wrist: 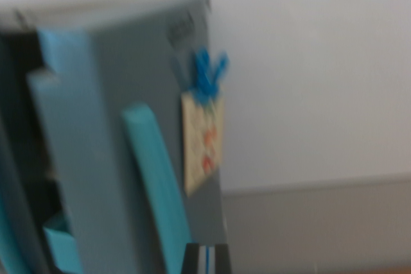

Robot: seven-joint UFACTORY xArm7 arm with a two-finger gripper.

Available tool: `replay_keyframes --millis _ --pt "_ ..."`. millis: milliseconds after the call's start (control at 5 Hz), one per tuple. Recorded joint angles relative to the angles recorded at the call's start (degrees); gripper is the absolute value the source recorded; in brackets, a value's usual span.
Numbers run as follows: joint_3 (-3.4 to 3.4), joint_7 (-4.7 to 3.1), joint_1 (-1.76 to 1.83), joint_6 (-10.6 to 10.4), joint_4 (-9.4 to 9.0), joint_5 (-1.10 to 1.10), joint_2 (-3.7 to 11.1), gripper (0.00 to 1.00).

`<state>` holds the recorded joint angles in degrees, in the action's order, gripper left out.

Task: Close fridge door

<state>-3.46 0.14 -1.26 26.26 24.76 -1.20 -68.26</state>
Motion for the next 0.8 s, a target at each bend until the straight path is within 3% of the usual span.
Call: replay_keyframes --millis 200,400,600,800 --pt "0.0 0.0 0.0 0.0 0.0 0.0 0.0 1.0" --pt "-1.26 0.0 0.0 0.0 0.0 0.0 4.18 1.0" --pt "-1.26 0.0 0.0 0.0 0.0 0.0 4.18 1.0" --pt "-1.63 0.0 0.0 0.0 0.12 0.0 8.16 1.0"
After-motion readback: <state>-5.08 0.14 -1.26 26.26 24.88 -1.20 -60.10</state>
